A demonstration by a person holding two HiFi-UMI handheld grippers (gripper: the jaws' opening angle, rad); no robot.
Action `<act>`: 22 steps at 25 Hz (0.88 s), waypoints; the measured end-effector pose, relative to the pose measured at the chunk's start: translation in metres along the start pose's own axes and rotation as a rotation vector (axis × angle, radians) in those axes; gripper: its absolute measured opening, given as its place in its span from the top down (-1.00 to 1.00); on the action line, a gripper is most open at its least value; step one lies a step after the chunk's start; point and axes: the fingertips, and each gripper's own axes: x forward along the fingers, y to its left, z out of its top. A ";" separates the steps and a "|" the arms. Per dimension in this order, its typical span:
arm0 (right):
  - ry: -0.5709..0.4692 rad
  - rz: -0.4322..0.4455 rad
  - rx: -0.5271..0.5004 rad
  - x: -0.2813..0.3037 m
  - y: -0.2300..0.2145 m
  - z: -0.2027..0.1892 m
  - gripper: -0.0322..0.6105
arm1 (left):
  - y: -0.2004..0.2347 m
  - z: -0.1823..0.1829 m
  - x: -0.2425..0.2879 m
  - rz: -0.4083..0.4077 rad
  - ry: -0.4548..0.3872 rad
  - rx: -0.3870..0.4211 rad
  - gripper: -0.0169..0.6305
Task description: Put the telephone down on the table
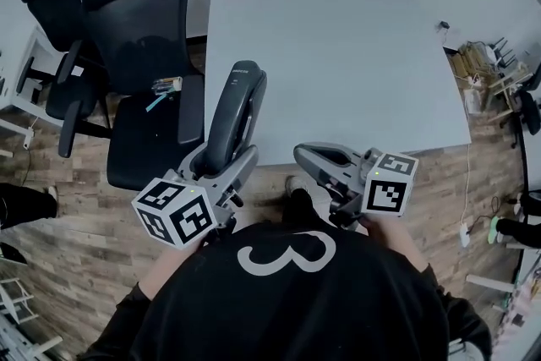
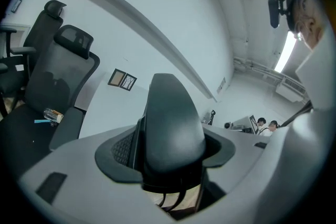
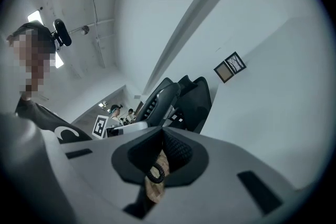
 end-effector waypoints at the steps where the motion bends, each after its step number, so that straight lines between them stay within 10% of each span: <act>1: 0.003 0.004 0.003 0.001 -0.005 0.004 0.87 | 0.002 0.002 0.003 0.010 -0.001 -0.002 0.04; 22: 0.006 -0.046 0.139 -0.021 -0.136 0.050 0.87 | 0.056 -0.009 0.131 0.142 0.126 -0.023 0.04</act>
